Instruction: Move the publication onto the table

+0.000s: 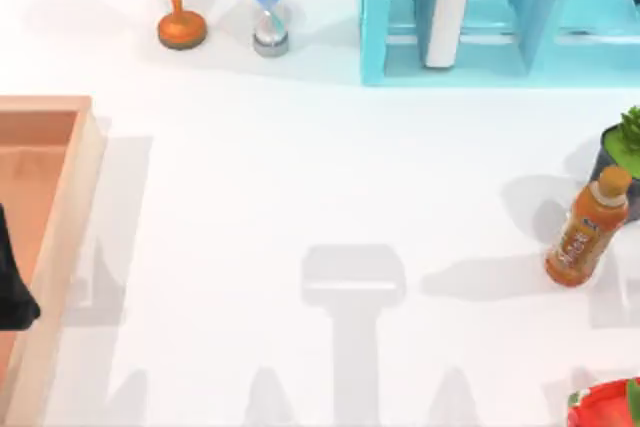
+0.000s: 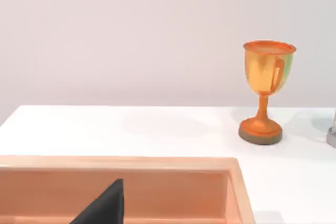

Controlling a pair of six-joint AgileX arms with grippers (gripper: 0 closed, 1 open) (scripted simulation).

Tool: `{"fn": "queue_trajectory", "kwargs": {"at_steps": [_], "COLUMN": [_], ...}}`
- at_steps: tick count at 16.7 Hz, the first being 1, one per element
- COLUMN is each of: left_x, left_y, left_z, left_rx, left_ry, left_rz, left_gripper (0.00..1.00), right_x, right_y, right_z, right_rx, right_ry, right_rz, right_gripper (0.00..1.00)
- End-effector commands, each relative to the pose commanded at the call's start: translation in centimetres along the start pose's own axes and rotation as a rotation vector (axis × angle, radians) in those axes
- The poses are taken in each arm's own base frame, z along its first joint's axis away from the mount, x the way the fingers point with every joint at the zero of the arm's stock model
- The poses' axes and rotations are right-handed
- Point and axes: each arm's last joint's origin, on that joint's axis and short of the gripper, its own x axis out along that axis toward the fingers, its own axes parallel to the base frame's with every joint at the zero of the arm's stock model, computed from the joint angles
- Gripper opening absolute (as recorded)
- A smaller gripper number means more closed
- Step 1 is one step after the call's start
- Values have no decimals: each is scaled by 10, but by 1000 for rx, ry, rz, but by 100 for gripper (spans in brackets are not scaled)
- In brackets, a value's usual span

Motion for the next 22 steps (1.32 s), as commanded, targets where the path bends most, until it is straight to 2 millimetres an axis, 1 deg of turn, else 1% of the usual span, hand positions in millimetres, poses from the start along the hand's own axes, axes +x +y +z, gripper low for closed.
{"fn": "queue_trajectory", "kwargs": {"at_steps": [2,4,7,9,11,12,14,16,18,20,22], "left_x": [0,0,0,0,0,0,0,0,0,0,0], "left_y": [0,0,0,0,0,0,0,0,0,0,0], "left_z": [0,0,0,0,0,0,0,0,0,0,0], "left_rx": [0,0,0,0,0,0,0,0,0,0,0], "left_ry": [0,0,0,0,0,0,0,0,0,0,0], "left_rz": [0,0,0,0,0,0,0,0,0,0,0], "left_gripper": [100,100,100,100,100,100,100,100,100,100,100], "right_x": [0,1,6,15,34,47,82,124,167,205,233], "right_y": [0,1,4,8,15,20,33,53,78,106,134], "right_z": [0,8,36,60,82,92,103,100,82,51,13], "right_rx": [0,-1,-3,-1,2,3,4,1,-7,-16,-23], "right_ry": [0,-20,-78,-116,-137,-138,-123,-89,-47,-9,16], "right_rz": [0,1,0,-4,-10,-13,-19,-24,-28,-30,-30], "right_gripper": [100,100,100,100,100,100,100,100,100,100,100]}}
